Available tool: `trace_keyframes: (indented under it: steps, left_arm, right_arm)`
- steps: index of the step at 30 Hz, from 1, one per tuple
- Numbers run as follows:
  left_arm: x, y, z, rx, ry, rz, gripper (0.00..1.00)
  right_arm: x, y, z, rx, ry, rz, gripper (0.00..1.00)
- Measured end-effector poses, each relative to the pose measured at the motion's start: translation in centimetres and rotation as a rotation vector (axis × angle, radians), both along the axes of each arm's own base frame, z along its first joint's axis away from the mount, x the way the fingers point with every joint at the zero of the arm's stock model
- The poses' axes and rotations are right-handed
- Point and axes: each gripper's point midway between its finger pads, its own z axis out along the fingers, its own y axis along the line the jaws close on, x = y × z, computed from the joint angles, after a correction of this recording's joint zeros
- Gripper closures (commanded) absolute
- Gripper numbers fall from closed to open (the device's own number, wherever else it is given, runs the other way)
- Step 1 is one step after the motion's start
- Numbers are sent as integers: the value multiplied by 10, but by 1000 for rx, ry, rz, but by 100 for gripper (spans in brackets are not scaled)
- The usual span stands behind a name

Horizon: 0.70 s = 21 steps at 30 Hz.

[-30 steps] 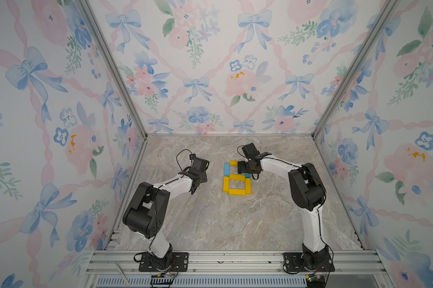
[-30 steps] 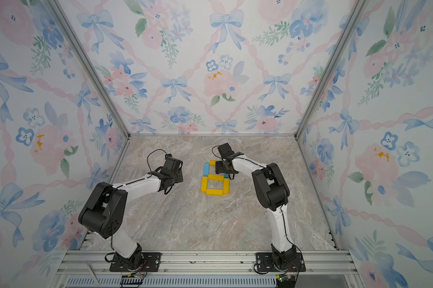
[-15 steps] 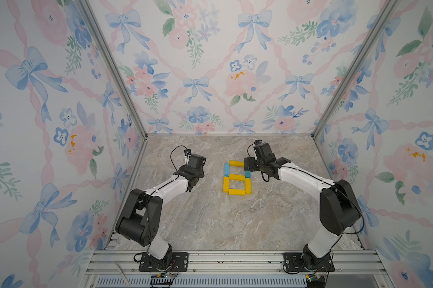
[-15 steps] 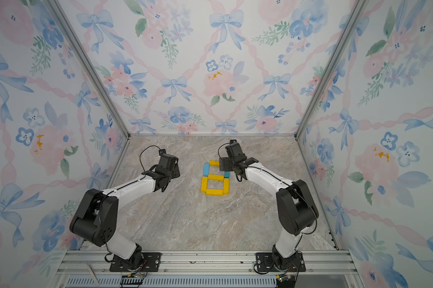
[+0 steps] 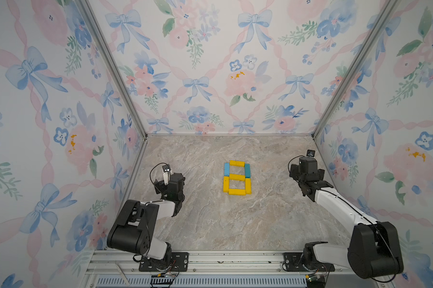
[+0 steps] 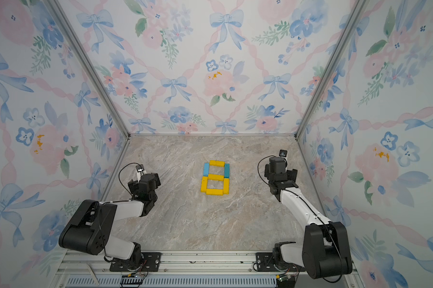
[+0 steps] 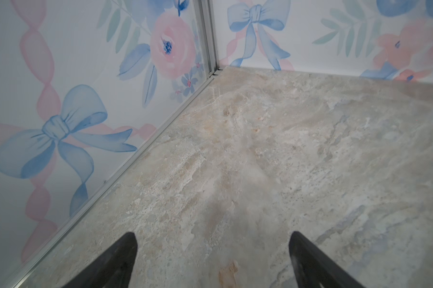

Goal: Assemble the number 8 with building blocks
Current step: Reset both arms

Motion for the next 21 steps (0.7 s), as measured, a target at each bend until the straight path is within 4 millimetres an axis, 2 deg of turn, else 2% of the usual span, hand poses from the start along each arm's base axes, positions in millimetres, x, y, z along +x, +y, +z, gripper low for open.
trace_keyframes:
  steps: [3, 9, 11, 15, 21]
  left_arm:
    - [-5, -5, 4, 26, -28, -59, 2]
    - [-2, -25, 32, 2, -177, -201, 2]
    - [-1, -28, 33, -16, -219, -239, 2]
    - [-2, -22, 15, -41, -200, -277, 2]
    - [2, -34, 26, -58, -257, -348, 2]
  right_arm:
    - [-15, 2, -37, -1, 7, 27, 2]
    - [-17, 13, -73, 4, -110, 120, 2]
    - [-7, 18, -73, 18, -158, 149, 2]
    - [8, 21, -67, 48, -236, 184, 2]
    - [25, 39, -53, 80, -276, 297, 2]
